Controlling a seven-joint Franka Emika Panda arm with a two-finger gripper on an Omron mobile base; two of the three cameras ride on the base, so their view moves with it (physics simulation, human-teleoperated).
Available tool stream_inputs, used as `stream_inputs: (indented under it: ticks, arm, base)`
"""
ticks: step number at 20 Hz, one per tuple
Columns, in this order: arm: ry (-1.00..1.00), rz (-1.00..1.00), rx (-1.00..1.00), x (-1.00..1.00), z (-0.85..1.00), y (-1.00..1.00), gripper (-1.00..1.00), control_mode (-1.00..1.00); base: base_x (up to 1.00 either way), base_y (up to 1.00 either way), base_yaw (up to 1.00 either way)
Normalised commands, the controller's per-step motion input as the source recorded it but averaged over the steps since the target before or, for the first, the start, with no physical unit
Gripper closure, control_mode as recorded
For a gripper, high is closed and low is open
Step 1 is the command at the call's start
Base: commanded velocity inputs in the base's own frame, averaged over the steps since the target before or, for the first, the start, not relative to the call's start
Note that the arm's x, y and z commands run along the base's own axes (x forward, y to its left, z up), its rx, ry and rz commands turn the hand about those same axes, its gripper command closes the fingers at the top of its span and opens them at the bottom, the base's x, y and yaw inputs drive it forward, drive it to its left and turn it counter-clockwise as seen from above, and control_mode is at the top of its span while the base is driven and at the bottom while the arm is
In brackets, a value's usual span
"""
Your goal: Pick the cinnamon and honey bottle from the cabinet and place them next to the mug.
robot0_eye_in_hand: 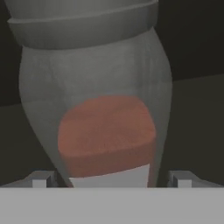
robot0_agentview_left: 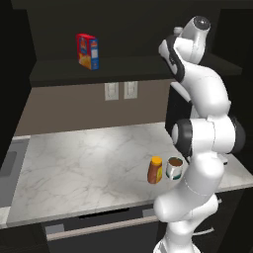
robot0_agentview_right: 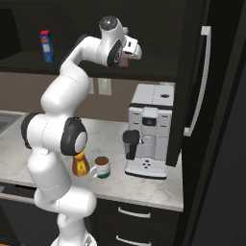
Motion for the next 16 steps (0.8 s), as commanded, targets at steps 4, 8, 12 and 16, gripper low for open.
stream_inputs:
  ticks: [4, 8, 12, 16]
  arm:
    - [0.00, 0.00, 0.00, 0.11, 0.00, 0.00, -1.00, -1.00]
    - [0.01, 0.00, 0.00, 0.01, 0.00, 0.00, -1.00, -1.00]
    - [0.00, 0.00, 0.00, 0.00, 0.00, 0.00, 1.00, -1.00]
    - [0.00, 0.00, 0.00, -0.02, 0.00, 0.00, 1.00, -1.00]
  base:
    - [0.00, 0.00, 0.00]
    - [0.00, 0.00, 0.00]
    - [0.00, 0.00, 0.00]
    - [0.00, 0.00, 0.00]
